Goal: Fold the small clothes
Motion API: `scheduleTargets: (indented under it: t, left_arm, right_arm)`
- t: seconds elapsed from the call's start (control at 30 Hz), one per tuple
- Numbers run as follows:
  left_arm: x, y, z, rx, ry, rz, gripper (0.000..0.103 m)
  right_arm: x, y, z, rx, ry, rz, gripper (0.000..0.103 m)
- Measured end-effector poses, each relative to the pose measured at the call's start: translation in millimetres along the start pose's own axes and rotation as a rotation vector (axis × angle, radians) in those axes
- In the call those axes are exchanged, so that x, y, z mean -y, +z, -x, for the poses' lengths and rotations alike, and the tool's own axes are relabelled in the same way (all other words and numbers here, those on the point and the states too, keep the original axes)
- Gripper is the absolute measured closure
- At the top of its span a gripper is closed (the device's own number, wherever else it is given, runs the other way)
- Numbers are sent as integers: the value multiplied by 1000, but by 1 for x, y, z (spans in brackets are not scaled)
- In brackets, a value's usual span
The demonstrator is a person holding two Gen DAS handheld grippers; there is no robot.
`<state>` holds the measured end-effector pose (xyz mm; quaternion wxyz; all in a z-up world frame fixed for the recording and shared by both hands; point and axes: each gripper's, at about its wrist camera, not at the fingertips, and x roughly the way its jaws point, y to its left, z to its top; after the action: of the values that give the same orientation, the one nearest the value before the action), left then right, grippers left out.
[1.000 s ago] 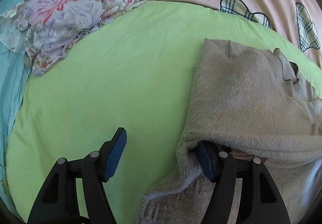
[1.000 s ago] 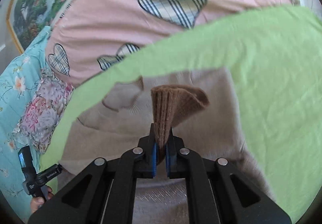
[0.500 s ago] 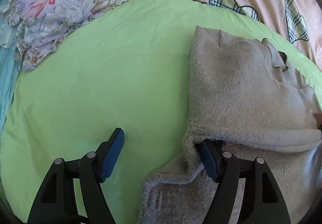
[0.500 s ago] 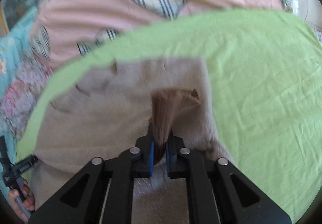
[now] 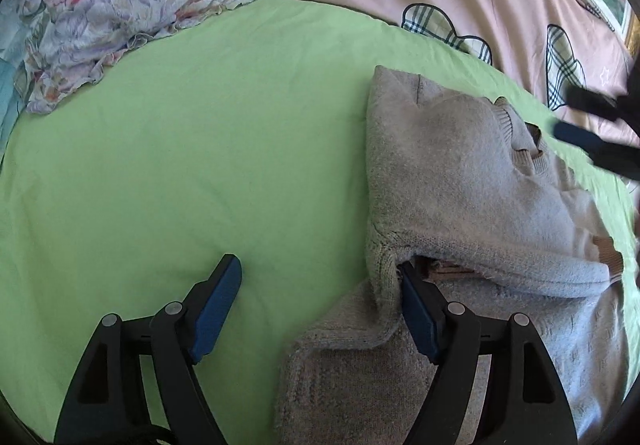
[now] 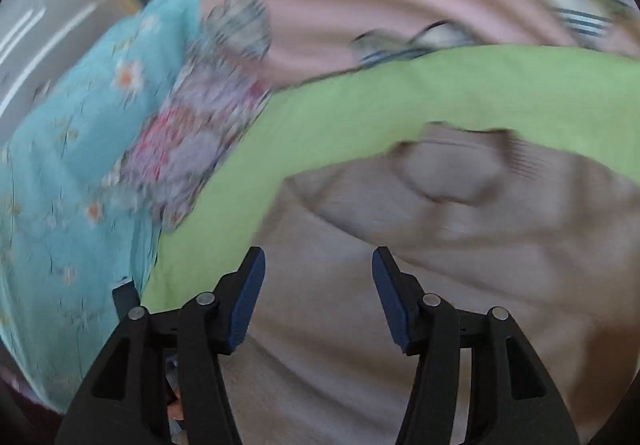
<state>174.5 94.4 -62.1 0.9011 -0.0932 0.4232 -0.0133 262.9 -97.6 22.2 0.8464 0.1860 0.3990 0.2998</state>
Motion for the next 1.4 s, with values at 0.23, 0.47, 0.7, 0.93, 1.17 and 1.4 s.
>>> scheduleTargets:
  t: [0.23, 0.47, 0.7, 0.93, 1.17, 1.4]
  left_arm:
    - [-10, -2, 0, 28, -55, 36, 23]
    - [-11, -2, -2, 42, -76, 42, 19]
    - [-11, -3, -1, 42, -81, 44, 18]
    - [-12, 3, -3, 15, -87, 48, 18]
    - [-20, 19, -2, -28, 41, 73, 19]
    - [-28, 18, 13, -102, -80, 90, 19]
  right_arm:
    - [4, 43, -121, -355, 45, 17, 38]
    - [-31, 14, -148, -430, 345, 59, 36]
    - [-30, 40, -179, -266, 357, -102, 36]
    - [-10, 30, -79, -62, 165, -87, 36]
    - [52, -35, 68, 136, 38, -230, 36]
    - [107, -129, 184, 298, -202, -374, 36]
